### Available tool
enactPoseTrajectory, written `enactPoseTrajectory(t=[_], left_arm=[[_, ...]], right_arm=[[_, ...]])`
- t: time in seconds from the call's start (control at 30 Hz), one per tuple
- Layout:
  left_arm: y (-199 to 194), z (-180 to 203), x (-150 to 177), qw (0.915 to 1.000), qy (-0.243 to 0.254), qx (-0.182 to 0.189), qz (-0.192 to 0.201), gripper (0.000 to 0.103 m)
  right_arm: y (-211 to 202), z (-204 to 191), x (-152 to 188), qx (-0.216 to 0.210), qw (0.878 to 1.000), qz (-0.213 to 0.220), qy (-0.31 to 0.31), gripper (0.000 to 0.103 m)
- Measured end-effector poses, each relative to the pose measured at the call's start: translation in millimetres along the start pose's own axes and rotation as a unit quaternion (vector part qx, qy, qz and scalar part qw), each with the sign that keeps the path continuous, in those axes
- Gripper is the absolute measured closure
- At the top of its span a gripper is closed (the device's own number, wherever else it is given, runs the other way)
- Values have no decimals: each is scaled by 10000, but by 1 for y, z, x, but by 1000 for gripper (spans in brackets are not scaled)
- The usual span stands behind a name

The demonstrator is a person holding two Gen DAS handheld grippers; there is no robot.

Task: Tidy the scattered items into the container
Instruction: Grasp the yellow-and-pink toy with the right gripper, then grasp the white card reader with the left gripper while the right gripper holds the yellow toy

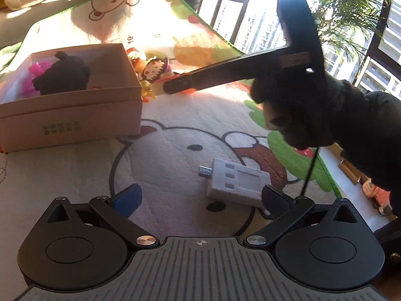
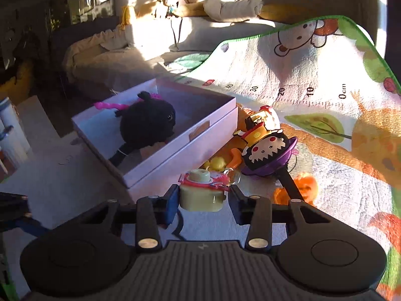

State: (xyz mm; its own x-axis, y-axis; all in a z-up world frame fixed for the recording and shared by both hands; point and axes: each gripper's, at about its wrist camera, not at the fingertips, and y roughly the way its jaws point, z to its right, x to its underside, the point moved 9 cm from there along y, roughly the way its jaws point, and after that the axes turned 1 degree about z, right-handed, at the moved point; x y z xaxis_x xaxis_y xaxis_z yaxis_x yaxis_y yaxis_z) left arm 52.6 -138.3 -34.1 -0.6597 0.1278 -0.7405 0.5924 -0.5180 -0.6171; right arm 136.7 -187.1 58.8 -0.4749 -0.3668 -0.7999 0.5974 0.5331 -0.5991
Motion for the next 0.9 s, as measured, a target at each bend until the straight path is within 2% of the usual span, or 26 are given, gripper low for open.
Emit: enactPoseTrajectory(t=[0.1, 0.23, 0.37, 0.47, 0.5, 0.53, 0.6, 0.73, 0.9], left_arm=[[7, 9, 3, 9999, 73, 74, -69, 0], [13, 24, 6, 9994, 274, 134, -147, 0], [19, 39, 9, 9984, 457, 182, -261, 0], [26, 50, 11, 9973, 606, 96, -402, 0], [27, 54, 11, 9968, 673, 56, -416, 0], [28, 58, 11, 9963, 744, 3, -424, 0], [31, 64, 12, 9949, 891, -167, -443, 0], [38, 66, 13, 9927, 1014, -451, -462, 0], [40, 57, 5, 9933, 994, -566, -174, 0]], right_arm=[[-47, 0, 11, 91, 9994, 199, 265, 61], [-95, 6, 46, 413, 9966, 304, 639, 61], [-117, 14, 90, 806, 9908, 293, 1051, 61], [-124, 18, 116, 936, 9859, 318, 1347, 61], [-127, 17, 123, 944, 9842, 372, 1450, 55], [-129, 17, 128, 944, 9822, 454, 1561, 42], [-135, 14, 137, 1039, 9773, 673, 1718, 30], [-137, 10, 151, 1407, 9714, 882, 1696, 24], [-137, 9, 166, 1428, 9673, 991, 1849, 18]])
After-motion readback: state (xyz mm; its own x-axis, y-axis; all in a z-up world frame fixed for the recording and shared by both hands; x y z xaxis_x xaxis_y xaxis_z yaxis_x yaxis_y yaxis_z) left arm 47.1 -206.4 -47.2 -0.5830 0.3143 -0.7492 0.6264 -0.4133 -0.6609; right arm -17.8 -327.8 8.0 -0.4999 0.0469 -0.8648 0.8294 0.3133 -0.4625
